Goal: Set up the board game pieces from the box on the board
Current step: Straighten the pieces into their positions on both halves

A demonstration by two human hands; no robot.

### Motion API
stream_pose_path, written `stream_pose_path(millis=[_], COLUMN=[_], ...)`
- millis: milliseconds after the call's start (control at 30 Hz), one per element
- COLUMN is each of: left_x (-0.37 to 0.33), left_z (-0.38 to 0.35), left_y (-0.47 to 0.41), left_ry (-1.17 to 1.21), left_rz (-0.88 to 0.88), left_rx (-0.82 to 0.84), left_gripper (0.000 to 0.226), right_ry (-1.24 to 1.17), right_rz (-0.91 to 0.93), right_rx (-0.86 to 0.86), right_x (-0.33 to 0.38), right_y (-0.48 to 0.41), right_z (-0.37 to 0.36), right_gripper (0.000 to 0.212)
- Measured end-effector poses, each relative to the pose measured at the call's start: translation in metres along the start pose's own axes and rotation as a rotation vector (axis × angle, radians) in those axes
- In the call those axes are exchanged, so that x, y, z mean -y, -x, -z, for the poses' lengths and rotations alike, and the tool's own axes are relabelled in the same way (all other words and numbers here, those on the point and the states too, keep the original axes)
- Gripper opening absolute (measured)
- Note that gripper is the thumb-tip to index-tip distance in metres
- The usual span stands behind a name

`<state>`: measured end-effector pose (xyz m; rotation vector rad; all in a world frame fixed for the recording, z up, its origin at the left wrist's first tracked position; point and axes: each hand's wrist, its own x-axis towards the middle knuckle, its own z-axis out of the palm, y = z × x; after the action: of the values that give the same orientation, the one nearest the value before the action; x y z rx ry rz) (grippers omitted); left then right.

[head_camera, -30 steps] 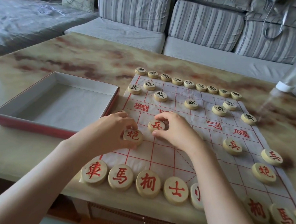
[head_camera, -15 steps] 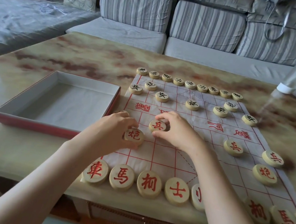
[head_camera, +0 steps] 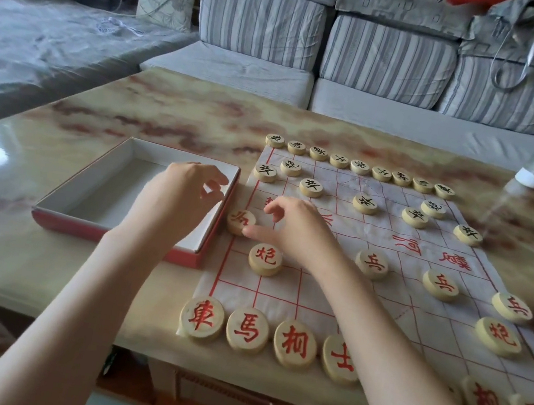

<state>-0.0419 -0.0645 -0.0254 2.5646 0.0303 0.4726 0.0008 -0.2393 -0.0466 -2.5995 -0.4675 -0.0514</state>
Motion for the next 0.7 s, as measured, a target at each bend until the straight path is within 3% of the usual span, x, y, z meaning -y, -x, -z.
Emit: stream_pose_path(millis=[133,233,367,500,700], left_x=[0.001,0.000,0.001,0.003,0.003], left_z=[0.000,-0.001,0.000,0.004,0.004], left_y=[0.000,0.001,0.003,0.004,0.005], left_ry=[0.024,0.044,0.069,0.076,0.069], left_rz=[0.021,0.013,0.017,0.023,0.036], left_rx=[0.035,0.078,0.083,0.028,0.057], left_gripper=[0.022,0.021,0.021,0.024,0.025], right_ry=[0.200,0.273,0.136,-0.030,-0.129], right_rz=[-0.025,-0.030,-0.007,-0.006,-0.039], right_rx=[0.035,0.073,0.197,0.335,0.283], right_x=[0.022,0.030,0.030,0.026,0.019], right_y=[-0.021,-0.029,-0.033,-0.032,-0.027], right_z=[-0.004,-0.011,-0.011,-0.007,-0.002], right_gripper=[0.061,0.048,0.040,0.058,0.066])
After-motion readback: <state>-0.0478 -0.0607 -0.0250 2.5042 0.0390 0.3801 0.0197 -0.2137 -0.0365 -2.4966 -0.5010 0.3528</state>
